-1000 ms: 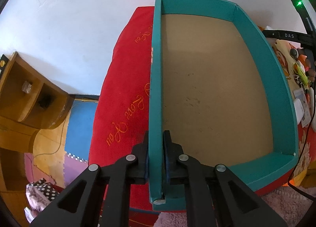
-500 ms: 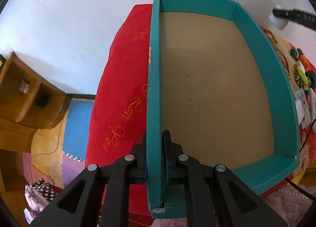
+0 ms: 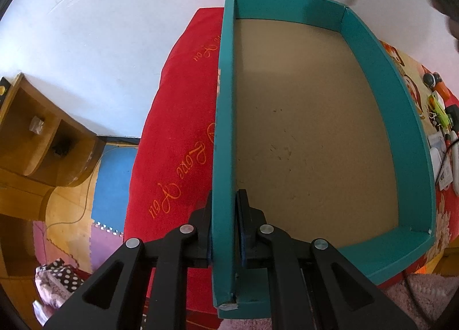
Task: Organize objects
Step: 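Lower the jar into the tray corner and open the right tool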
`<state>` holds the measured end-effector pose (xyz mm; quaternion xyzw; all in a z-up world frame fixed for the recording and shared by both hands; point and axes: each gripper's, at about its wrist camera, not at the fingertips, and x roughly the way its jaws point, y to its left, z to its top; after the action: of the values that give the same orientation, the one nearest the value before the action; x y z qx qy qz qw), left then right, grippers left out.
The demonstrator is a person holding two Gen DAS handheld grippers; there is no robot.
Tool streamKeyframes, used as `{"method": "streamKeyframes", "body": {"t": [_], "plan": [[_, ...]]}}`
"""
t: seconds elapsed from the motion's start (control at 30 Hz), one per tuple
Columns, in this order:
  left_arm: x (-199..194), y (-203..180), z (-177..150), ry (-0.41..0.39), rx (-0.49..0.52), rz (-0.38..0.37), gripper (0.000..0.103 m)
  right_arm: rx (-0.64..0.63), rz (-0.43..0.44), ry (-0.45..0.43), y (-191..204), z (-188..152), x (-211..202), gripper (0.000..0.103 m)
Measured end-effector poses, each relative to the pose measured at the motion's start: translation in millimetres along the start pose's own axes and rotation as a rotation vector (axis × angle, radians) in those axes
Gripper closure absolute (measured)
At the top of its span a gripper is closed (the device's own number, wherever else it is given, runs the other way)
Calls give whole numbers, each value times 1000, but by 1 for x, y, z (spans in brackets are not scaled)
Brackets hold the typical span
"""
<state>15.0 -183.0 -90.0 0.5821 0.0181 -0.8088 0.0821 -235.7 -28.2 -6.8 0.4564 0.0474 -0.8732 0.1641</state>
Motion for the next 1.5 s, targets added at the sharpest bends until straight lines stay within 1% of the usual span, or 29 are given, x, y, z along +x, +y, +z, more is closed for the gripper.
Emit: {"method": "streamKeyframes", "body": {"t": [0.13,0.2,0.37,0.47,0.67,0.73,0.83,0.9,1.03,1.17,1.27,1.37,1.5], "plan": [[0,0,0,-5,0,3,90,21,12,89,24,16,59,63],[0,0,0,-8,0,4,90,11,5,125,30,17,78,63],[-2,-2,-1,-16,-3,0,90,-10,-14,171,41,19,121,63],[-2,0,-1,-17,-5,-5,90,-14,-25,182,45,20,137,63],[1,3,3,-16,-3,-4,90,-30,-37,162,50,25,143,63],[1,3,2,-16,-4,-5,90,-31,-48,159,51,24,141,63],[1,3,3,-15,-9,-8,90,2,-56,167,47,21,138,62],[2,2,2,-15,-12,-9,90,17,-46,154,45,19,132,60],[2,1,3,-15,-13,-8,90,32,-25,109,41,18,111,51],[2,2,2,-16,-17,-11,90,52,-16,67,36,15,78,51],[1,0,2,-17,-19,-11,90,58,-30,49,31,6,48,51],[1,0,1,-20,-25,-16,90,69,-42,34,27,-8,15,50],[0,-2,0,-22,-31,-20,90,106,-61,35,17,-37,-28,50]]}}
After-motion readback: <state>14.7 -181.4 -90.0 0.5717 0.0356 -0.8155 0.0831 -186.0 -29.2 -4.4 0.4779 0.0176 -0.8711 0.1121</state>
